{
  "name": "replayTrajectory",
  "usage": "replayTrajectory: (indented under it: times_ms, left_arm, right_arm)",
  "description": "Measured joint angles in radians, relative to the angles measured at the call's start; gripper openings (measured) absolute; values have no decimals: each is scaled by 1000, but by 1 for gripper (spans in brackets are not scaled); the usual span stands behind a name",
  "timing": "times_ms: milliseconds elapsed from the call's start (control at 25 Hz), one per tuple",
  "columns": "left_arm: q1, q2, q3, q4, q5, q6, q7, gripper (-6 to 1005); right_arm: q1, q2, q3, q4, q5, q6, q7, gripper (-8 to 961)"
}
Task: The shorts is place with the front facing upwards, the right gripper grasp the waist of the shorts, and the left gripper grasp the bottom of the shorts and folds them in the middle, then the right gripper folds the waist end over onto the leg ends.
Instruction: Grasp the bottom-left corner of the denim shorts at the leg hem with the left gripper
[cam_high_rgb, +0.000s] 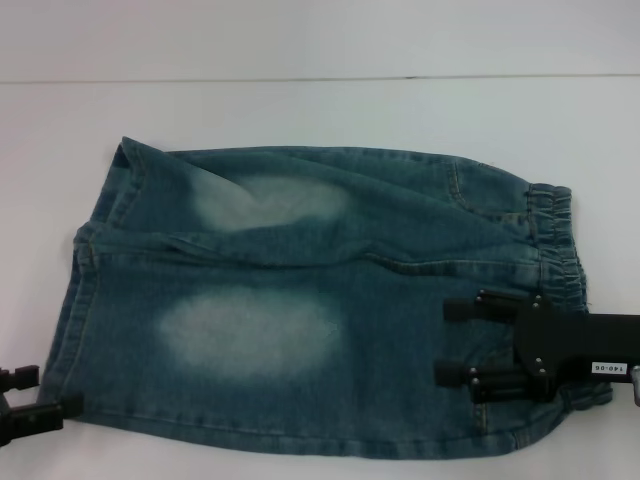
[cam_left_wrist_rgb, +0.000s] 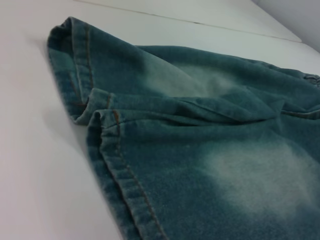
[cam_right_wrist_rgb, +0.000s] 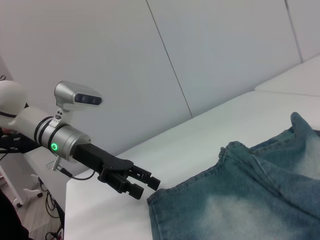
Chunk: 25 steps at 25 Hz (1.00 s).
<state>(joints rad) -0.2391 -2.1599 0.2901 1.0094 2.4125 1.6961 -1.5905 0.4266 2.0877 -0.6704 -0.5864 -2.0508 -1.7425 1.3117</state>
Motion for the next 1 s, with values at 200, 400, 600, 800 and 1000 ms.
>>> replayTrajectory:
  times_ms: [200, 400, 600, 800, 1000]
  left_arm:
    - [-1, 0, 0, 0, 1, -21, 0, 917]
    - [-9, 0, 1, 0, 26, -16, 0, 917]
    - [-13, -1, 18, 0, 44, -13, -15, 917]
    - [-19, -1, 24, 4, 45, -5, -24, 916]
    - [-23, -1, 24, 7, 37, 16, -26, 916]
  right_arm:
    - [0, 0, 0, 1, 0, 3, -1, 945]
    - [0, -1, 0, 1, 0, 5, 1, 945]
    - [0, -2, 0, 0, 0, 7, 3, 945]
    - [1, -2, 0, 1, 0, 7, 6, 945]
    - [-1, -2, 0, 0, 0, 7, 6, 945]
